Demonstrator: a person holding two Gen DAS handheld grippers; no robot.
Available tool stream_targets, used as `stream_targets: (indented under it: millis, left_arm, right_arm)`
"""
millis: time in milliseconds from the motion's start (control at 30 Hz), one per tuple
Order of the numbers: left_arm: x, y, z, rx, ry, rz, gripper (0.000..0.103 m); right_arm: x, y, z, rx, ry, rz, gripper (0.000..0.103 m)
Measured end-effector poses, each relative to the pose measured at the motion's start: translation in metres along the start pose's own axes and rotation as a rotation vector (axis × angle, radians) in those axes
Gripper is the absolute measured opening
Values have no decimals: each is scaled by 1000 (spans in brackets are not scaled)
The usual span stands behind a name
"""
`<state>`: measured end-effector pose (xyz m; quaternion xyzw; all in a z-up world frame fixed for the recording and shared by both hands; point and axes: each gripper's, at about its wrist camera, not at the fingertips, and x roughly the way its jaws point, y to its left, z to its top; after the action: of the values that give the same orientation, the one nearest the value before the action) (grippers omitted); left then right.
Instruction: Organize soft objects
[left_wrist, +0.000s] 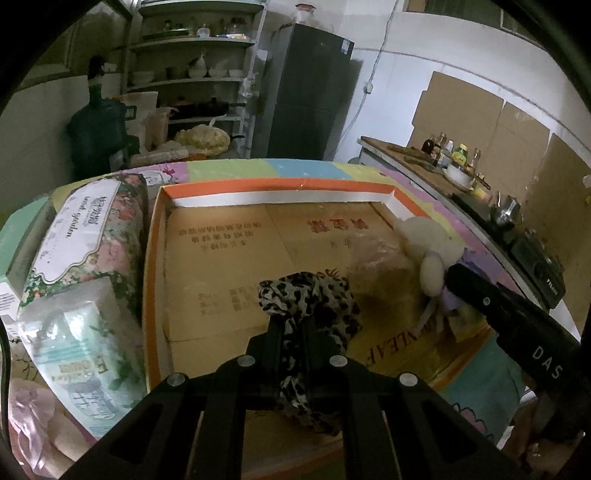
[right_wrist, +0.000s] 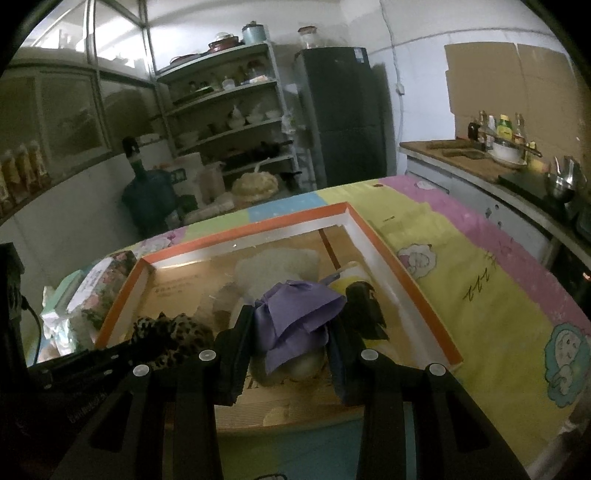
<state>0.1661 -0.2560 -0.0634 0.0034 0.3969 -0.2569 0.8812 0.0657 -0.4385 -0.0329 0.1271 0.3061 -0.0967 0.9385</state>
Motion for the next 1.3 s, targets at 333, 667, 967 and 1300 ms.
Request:
stream_targets:
  millis: [333, 667, 967, 1300]
  left_arm:
    - [10, -2, 1, 3, 34, -9, 10]
    - [8, -2, 1, -5, 28, -17, 35]
    - [1, -9, 2, 7, 7, -39, 53]
    - [-13, -10, 4, 0, -40, -64, 65]
  right_arm:
    - [7, -4, -1, 7, 5, -6, 38]
    - [8, -3, -2, -5, -6, -7, 44]
    - [3, 0, -2, -10, -24, -12, 54]
    - [-7, -1, 1, -4, -50, -20, 60]
